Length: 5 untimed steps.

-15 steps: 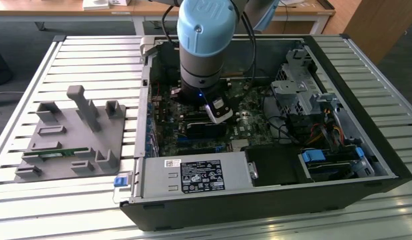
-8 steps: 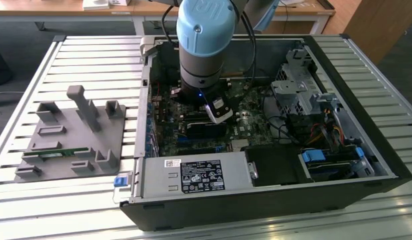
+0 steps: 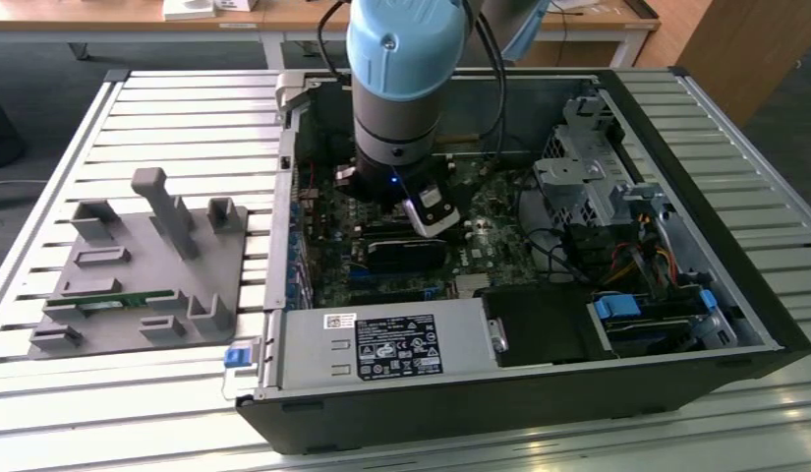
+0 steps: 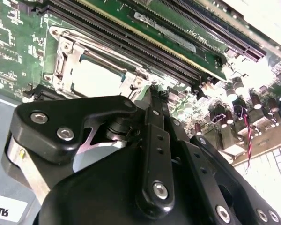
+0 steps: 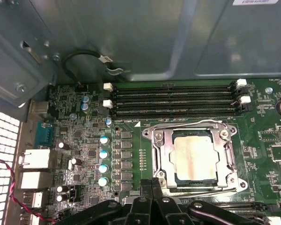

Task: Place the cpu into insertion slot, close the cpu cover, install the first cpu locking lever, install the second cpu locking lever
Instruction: 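Install the second cpu locking lever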

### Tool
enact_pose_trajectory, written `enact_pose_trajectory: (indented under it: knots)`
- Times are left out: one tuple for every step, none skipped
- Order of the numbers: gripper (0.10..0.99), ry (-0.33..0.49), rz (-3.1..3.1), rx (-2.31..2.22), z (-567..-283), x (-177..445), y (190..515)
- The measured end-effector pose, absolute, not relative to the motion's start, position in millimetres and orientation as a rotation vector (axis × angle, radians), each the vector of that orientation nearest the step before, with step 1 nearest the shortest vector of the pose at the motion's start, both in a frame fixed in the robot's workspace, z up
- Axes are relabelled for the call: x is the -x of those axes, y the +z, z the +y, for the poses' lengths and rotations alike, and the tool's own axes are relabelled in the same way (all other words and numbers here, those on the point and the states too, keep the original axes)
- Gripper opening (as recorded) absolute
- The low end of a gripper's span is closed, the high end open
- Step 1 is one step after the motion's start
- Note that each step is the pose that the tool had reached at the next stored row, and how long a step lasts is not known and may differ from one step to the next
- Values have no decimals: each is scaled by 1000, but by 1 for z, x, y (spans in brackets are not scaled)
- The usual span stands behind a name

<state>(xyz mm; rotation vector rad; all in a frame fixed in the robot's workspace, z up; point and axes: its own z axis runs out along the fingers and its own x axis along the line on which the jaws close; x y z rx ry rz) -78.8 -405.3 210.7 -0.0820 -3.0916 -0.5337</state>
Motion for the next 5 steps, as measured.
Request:
enact_pose_trajectory:
  knots:
    - [106,-534,-3092,82,-405,79,212]
    - [106,-534,-3092,82,-405,79,213]
    - [106,-534,-3092,82,-405,79,213]
    - [106,-534,-3092,82,-405,79,214]
    - [106,-534,-3092,82,-405,79,215]
